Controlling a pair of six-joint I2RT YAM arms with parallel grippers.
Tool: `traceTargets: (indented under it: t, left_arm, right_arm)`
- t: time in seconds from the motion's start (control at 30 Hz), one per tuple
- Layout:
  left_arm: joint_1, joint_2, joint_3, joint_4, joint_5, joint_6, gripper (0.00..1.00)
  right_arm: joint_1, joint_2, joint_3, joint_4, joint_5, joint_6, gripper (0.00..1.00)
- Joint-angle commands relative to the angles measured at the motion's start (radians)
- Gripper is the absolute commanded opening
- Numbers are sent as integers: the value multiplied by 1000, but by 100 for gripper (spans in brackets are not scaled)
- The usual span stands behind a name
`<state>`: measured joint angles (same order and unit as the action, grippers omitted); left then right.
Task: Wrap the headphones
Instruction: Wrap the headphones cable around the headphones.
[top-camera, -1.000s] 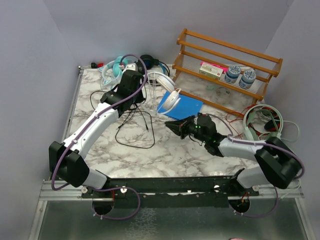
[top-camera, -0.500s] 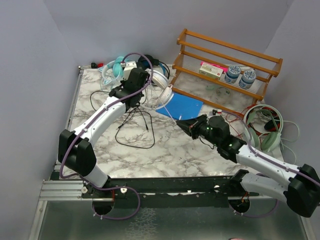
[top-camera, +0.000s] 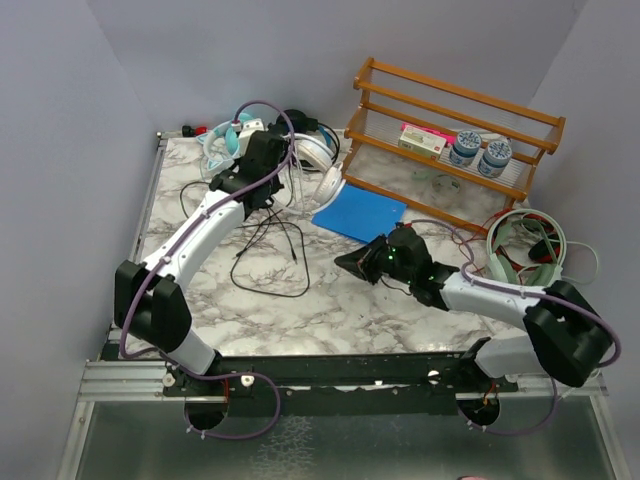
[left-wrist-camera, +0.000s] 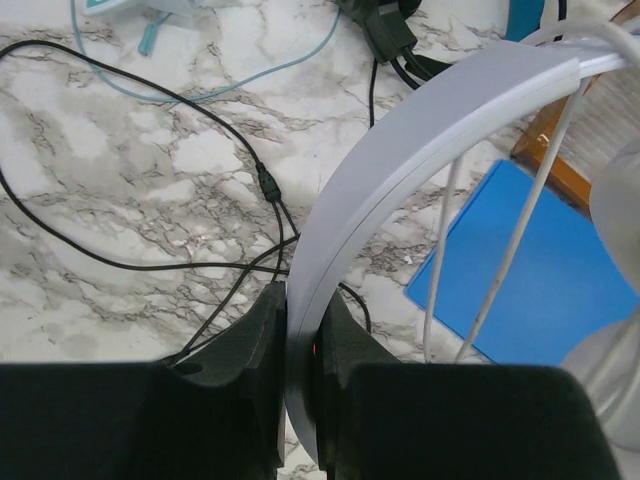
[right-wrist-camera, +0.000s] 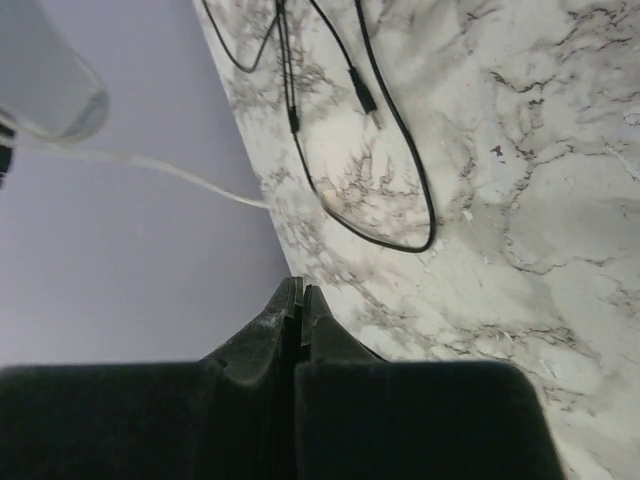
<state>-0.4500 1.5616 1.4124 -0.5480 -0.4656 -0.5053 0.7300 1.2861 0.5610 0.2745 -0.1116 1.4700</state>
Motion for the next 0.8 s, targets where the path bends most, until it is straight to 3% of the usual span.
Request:
traceTargets:
  t: [0.0, 0.23, 0.43, 0.77]
  left_arm:
    - [47, -88, 55, 74, 137, -64, 0]
    - [142, -159, 47, 32, 381, -45, 0]
    - [151, -211, 36, -27, 400, -16, 0]
    - [151, -236, -8, -36, 450, -25, 0]
  right_arm:
    - [11, 104, 8, 136, -93, -29, 0]
    - [7, 267, 68, 251, -115, -29, 0]
    - [-14, 321, 113, 324, -126, -89, 2]
    - [-19, 401, 56, 648, -254, -53, 51]
